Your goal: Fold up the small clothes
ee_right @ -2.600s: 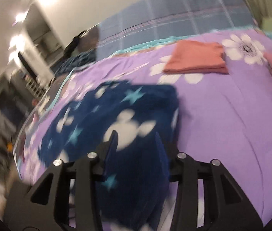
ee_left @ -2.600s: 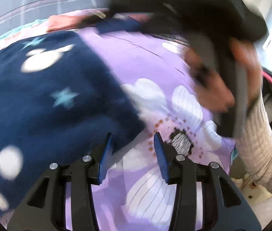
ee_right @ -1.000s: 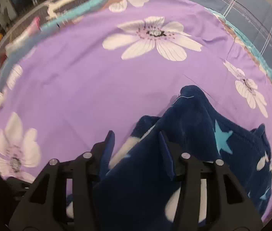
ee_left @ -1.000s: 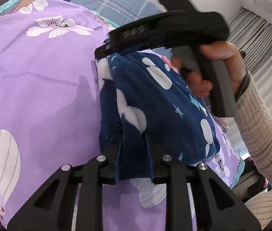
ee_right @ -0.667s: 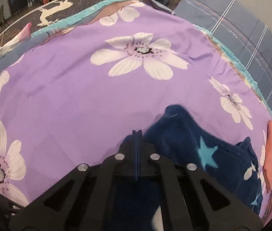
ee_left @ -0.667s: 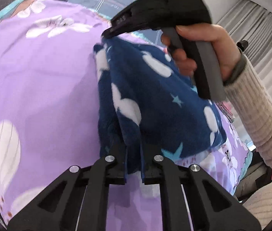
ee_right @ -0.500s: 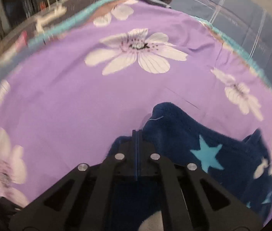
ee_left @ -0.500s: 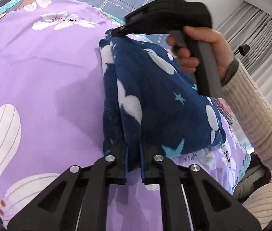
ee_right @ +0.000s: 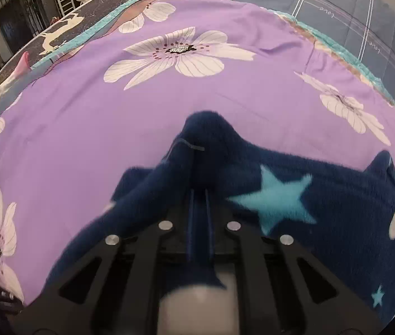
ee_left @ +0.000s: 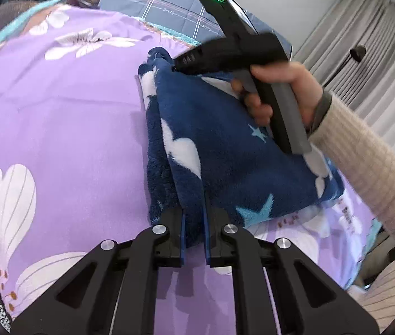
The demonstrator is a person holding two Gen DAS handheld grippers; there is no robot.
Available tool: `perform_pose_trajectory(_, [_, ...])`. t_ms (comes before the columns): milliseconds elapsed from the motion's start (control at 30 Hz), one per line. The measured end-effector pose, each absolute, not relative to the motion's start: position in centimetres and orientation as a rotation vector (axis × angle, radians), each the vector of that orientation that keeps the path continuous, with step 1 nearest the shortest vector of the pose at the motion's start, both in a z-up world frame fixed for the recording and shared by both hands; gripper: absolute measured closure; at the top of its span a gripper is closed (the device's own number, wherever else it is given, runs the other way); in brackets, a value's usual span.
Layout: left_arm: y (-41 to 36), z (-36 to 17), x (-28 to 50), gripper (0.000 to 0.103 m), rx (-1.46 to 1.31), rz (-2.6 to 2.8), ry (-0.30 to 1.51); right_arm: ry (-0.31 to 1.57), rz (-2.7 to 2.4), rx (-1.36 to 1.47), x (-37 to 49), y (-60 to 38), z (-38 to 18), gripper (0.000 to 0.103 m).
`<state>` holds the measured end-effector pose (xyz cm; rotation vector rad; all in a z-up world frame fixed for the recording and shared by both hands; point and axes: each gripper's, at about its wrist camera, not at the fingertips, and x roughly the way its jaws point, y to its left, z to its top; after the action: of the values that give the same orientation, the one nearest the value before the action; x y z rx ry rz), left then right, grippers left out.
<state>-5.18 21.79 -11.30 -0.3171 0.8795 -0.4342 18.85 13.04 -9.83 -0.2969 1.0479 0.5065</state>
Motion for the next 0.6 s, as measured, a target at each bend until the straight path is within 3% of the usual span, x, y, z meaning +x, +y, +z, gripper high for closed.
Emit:
perform_pose_trajectory(167, [21.7,-10.1,-5.9,0.089,-0.276,-0.400,0.860,0.995,0.484,-0.200,17.6,10.8,-7.1,0.092])
perform_pose_trajectory(233, [21.9,-8.4,-6.5,0.088,-0.237,-0.360,0.814,0.917,0.481,-0.185,15.4,8.6,-5.3,0.082])
perform_pose_trajectory(300, [22.1,-6.4,-7.0,0.083,-0.214,-0.361,0.738,0.841,0.467,-0.145,12.6,5.2,-3.6,0.062])
perform_pose_trajectory(400, [21.5,-3.9,-6.3,0.064,-0.215,-0.405,0.665,0.795,0.400,-0.056,8.5,-0.5,-2.6,0.059])
perform_pose_trajectory(500, [19.1,-4.2,-4.2,0.063,-0.153,-0.389,0.694,0.775,0.277,0.004,4.7,-5.2,-2.9,0.059])
perform_pose_trajectory(600, [16.5,-7.7,-1.1,0.063,-0.129,-0.356,0.851,0.807,0.208,0.090,1.9,-8.3,-4.3,0.058])
